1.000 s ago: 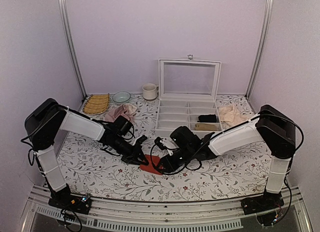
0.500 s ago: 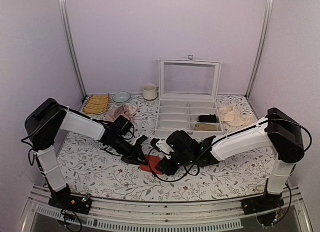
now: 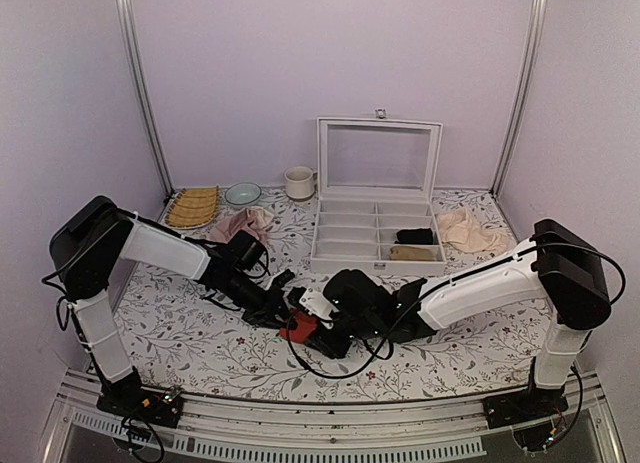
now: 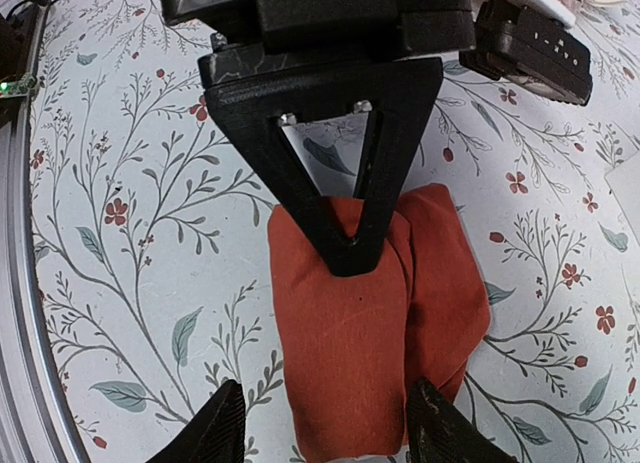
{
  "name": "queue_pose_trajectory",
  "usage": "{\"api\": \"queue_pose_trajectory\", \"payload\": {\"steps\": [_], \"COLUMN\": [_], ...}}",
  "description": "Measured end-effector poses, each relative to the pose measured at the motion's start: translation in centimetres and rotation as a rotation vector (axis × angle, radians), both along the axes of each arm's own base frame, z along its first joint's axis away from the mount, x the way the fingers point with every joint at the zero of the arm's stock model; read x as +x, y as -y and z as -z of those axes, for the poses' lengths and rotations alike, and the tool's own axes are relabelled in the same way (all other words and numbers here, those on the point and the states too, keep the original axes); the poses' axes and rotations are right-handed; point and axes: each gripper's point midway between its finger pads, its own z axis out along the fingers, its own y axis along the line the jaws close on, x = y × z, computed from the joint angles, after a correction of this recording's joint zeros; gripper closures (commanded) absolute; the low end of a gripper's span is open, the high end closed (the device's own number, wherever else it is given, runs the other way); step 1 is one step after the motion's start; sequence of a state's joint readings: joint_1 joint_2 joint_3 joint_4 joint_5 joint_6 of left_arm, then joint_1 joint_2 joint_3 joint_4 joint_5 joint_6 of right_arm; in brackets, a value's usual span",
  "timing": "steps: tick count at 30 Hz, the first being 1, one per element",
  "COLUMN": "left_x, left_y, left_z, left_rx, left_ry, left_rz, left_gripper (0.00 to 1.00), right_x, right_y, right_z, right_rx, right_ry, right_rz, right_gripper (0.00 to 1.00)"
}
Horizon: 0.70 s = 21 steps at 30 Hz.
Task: Roll the underwear
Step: Roll the underwear at the center of the board.
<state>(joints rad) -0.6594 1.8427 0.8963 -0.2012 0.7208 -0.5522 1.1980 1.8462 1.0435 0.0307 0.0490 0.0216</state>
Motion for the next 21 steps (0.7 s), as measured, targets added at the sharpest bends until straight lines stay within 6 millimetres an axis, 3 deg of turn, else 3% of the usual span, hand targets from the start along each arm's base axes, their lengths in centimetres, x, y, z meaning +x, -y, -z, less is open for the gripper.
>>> {"api": "queue_pose_trajectory", "payload": {"steps": [16,21], "left_x": [0.0,0.0], "left_y": [0.0,0.0], "left_z": [0.0,0.0], "left_rx": [0.0,0.0], "left_ry": [-0.002,-0.003], "left_rz": [0.001,0.001], "left_gripper": [1.0,1.0], "right_x": [-0.6,-0.6], "right_y": [-0.4,-0.3], "right_z": [0.0,1.1], "right_rx": [-0.029,-0.051], "right_ry": [0.068,0.066], "right_rz": [-0.046,-0.045], "right_gripper": [0.46,0.47]}}
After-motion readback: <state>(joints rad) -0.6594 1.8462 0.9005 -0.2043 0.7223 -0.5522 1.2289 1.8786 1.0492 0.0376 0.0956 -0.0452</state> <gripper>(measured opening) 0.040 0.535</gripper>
